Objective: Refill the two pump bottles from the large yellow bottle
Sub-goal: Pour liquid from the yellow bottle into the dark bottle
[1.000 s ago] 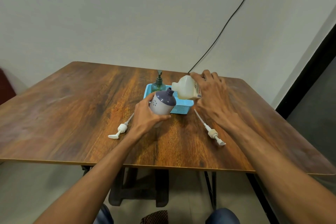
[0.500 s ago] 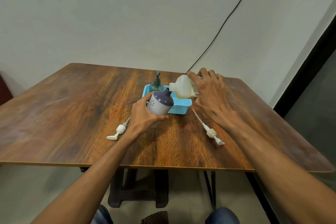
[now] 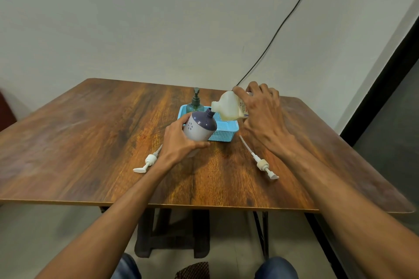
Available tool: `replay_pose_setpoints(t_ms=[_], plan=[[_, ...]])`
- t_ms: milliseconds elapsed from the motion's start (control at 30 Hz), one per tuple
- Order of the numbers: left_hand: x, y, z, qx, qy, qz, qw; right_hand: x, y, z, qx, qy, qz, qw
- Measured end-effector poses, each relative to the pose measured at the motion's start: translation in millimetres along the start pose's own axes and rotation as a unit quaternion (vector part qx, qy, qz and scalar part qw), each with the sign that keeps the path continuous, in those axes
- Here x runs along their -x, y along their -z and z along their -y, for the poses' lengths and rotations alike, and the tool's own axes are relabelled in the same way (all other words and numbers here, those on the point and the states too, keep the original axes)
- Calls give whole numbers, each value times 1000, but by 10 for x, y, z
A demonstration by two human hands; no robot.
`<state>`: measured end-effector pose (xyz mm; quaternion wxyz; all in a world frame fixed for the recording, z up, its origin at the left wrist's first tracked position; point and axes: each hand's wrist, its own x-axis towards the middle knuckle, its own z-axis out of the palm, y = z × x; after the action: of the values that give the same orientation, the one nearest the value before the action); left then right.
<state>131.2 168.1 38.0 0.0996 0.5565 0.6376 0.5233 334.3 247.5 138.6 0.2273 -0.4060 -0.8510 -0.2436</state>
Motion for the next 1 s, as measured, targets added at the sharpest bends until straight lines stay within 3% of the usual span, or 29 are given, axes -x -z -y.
replay_pose_setpoints(t_ms=[1000], plan=[[43, 24, -198, -1, 4, 8, 1000, 17, 48, -47, -9, 1, -15, 1000]])
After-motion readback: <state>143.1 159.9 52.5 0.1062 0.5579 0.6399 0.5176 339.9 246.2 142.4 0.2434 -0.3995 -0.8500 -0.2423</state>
